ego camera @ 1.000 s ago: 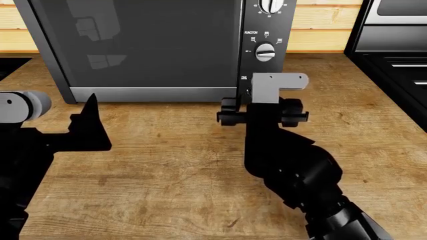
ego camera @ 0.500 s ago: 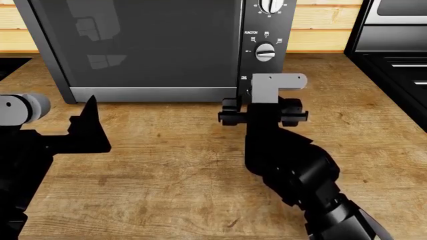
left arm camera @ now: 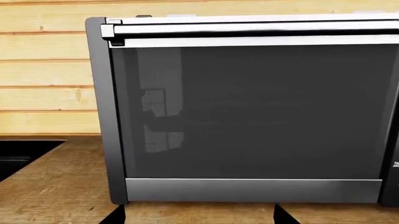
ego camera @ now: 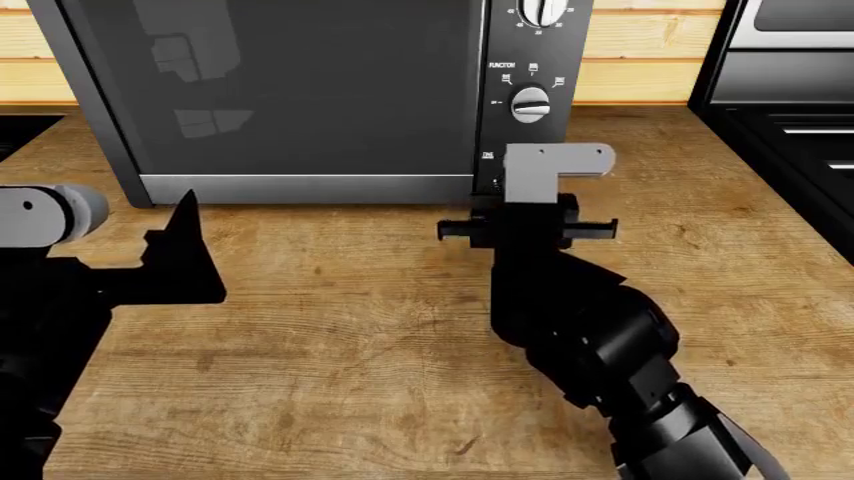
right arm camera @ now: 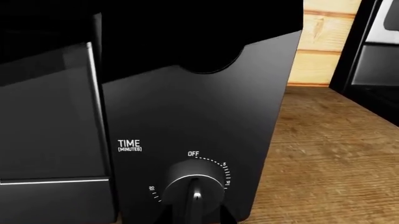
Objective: Turn on the toaster oven by setting the timer.
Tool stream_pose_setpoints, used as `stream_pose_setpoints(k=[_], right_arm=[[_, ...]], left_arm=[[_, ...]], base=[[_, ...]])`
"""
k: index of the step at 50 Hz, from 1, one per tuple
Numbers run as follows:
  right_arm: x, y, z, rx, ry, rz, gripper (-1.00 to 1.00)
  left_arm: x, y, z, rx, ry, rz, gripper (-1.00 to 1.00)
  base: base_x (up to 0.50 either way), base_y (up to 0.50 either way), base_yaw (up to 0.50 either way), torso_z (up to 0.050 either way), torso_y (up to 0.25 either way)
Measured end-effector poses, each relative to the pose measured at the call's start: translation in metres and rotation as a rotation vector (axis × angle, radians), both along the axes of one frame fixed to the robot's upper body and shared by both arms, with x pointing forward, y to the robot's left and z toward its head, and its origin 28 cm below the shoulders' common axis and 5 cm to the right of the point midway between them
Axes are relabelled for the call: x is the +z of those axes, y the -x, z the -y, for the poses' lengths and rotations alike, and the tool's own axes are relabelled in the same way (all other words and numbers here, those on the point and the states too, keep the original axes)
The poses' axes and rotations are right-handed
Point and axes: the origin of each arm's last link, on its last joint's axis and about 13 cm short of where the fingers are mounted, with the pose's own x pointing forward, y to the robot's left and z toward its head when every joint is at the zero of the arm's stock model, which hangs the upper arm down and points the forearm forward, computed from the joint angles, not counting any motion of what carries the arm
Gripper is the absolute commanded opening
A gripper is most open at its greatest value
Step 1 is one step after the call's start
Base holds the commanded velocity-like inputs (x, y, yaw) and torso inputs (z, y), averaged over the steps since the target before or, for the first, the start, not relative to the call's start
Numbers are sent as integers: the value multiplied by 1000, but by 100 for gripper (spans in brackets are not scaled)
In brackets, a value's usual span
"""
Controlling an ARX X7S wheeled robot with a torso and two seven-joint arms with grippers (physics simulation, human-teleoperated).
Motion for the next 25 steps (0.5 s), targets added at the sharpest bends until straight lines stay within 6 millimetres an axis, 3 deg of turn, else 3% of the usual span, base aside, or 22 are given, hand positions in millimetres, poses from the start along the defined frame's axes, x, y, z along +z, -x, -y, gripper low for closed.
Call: stream_pose_setpoints(k=[25], right_arm=[[-1, 0, 0, -4, -7, 9, -100]], left_arm=[[-2, -1, 0, -2, 1, -6, 100]], base=[[0, 0, 0, 0, 0]])
